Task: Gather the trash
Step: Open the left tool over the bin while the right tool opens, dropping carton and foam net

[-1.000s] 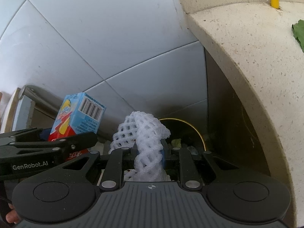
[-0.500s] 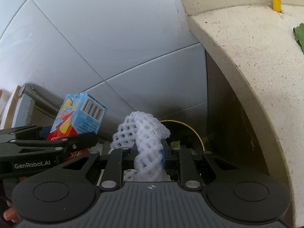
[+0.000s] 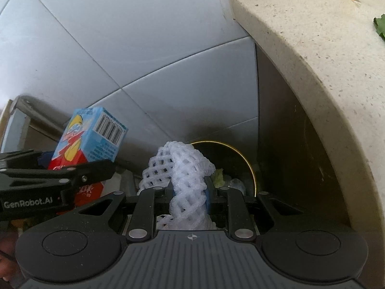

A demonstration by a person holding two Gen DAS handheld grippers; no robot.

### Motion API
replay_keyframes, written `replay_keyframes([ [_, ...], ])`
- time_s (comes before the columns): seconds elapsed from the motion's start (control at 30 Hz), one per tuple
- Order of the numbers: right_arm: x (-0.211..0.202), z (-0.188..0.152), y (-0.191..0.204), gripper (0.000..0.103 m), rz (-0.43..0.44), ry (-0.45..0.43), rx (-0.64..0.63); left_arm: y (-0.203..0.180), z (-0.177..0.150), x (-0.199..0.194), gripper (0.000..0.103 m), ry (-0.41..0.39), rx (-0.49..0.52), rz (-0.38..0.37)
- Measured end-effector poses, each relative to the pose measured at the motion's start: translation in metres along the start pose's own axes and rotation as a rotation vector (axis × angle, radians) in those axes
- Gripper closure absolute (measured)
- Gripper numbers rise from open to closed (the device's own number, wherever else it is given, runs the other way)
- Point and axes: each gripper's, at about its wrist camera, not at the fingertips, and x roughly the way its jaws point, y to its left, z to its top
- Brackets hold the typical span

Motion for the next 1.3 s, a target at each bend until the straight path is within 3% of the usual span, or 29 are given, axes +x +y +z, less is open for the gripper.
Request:
replay_keyframes([
  [0.3,0.005,0.004,0.003,0.076,-0.004,0.008,0.007,-0.001,0.004,0.003,0.043,0.015,0.014,-0.009],
  [0.43,0.005,0.004,0.002,0.069,-0.006,0.014,0.008,0.0,0.004,0.004,0.042,0.028,0.013,-0.011],
  [0.77,0.007,0.01,0.006,0.065,0.0,0.027,0.012,0.003,0.009,0.013,0.04,0.066,-0.019,0.003],
  [0.9,0.008,0.012,0.003,0.055,0.01,0.027,0.026,0.002,0.008,0.013,0.039,0.062,-0.026,0.009],
  [1.23,0.012,0.016,0.0,0.051,0.015,0.02,0.039,0.003,0.011,0.012,0.039,0.039,-0.047,0.0],
  [1.3,0.012,0.015,-0.001,0.041,0.007,0.014,0.025,0.003,0.011,0.011,0.039,0.035,-0.05,-0.001],
])
